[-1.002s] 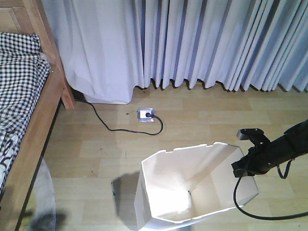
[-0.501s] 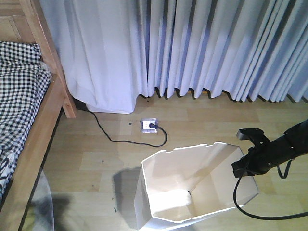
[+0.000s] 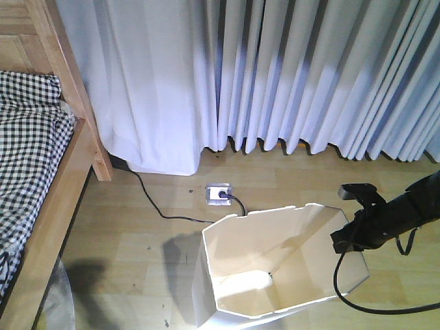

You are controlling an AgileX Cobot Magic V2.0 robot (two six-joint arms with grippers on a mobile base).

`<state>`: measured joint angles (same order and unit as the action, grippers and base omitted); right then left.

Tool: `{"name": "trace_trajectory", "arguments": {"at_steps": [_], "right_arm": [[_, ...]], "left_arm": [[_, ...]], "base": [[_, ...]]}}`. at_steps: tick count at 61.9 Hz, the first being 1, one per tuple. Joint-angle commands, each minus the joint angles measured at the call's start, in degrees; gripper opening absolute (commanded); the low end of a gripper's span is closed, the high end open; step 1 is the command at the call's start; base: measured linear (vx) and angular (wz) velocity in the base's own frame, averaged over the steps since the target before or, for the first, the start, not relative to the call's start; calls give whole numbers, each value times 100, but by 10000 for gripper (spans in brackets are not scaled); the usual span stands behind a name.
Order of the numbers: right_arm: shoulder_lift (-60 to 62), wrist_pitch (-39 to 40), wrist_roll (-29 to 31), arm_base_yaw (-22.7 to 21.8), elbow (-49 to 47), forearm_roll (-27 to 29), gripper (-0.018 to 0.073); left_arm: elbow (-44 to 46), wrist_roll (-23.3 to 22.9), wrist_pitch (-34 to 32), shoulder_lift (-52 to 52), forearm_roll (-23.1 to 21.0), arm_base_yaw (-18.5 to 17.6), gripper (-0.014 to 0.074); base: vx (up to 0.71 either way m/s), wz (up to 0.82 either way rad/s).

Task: Move trash bin to bedside with robot
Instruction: 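Drive toward the curtains beside the bed head, holding the bin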

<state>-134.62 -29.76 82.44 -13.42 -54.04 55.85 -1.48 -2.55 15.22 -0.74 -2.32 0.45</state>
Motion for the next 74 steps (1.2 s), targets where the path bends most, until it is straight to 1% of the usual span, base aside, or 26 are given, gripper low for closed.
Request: {"name": "trace_trajectory", "arguments": {"at_steps": [1,36,74], "right_arm": [[414,-1035,-3,-27,-60,270,-5],[414,-1035,-3,-27,-60,270,-5],[414,-1035,-3,-27,-60,270,-5]], "left_arm": [[-67,-35,-395,-78,-24,2,-6],[-67,-35,-395,-78,-24,2,-6],[-67,-35,-395,-78,-24,2,-6]], "base": [[15,3],[11,0],[1,0]]}}
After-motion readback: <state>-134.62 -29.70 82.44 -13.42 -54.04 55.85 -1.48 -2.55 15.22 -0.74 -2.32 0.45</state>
